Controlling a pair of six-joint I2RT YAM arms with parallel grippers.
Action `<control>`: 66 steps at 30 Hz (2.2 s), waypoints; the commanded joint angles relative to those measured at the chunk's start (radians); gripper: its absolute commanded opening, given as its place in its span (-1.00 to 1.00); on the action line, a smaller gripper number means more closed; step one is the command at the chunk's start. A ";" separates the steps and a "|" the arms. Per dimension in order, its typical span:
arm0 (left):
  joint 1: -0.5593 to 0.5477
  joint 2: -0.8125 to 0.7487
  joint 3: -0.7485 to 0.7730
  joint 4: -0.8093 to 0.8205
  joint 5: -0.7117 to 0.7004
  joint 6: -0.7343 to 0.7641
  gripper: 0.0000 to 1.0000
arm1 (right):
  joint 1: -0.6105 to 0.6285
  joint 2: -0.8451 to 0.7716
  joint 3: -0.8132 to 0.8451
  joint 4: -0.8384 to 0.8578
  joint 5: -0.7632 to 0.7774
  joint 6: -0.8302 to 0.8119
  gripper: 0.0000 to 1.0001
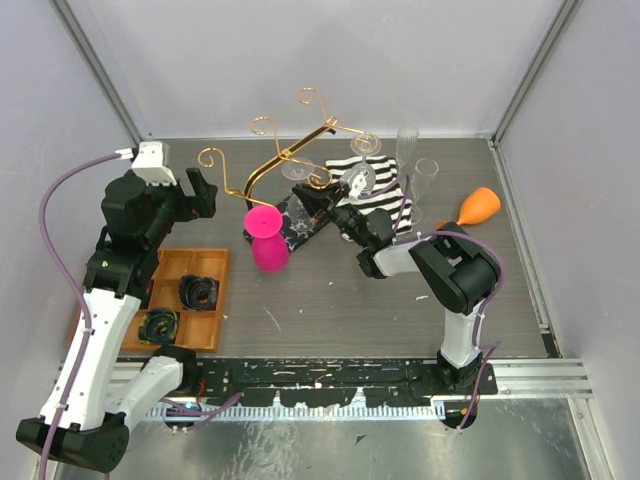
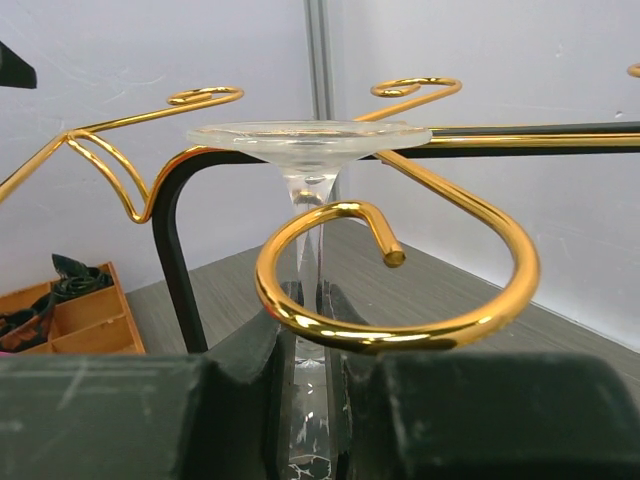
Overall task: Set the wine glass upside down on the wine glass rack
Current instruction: Turn the wine glass upside down at the wine rack.
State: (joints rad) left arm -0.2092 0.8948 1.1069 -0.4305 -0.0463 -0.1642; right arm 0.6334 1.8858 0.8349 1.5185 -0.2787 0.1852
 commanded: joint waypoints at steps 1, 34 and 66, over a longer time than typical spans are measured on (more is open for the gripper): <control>0.005 -0.018 -0.012 0.031 -0.017 0.010 0.96 | 0.006 -0.005 0.045 0.175 0.046 -0.042 -0.99; 0.005 -0.028 -0.013 0.012 -0.049 0.017 0.96 | 0.006 -0.139 -0.088 0.176 0.252 -0.157 -0.99; 0.005 -0.018 -0.019 0.013 -0.083 0.032 0.96 | 0.006 -0.191 -0.189 0.176 0.027 -0.244 -0.99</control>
State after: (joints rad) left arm -0.2092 0.8787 1.0988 -0.4301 -0.1184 -0.1413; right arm 0.6331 1.6905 0.5987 1.5299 -0.1768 -0.0494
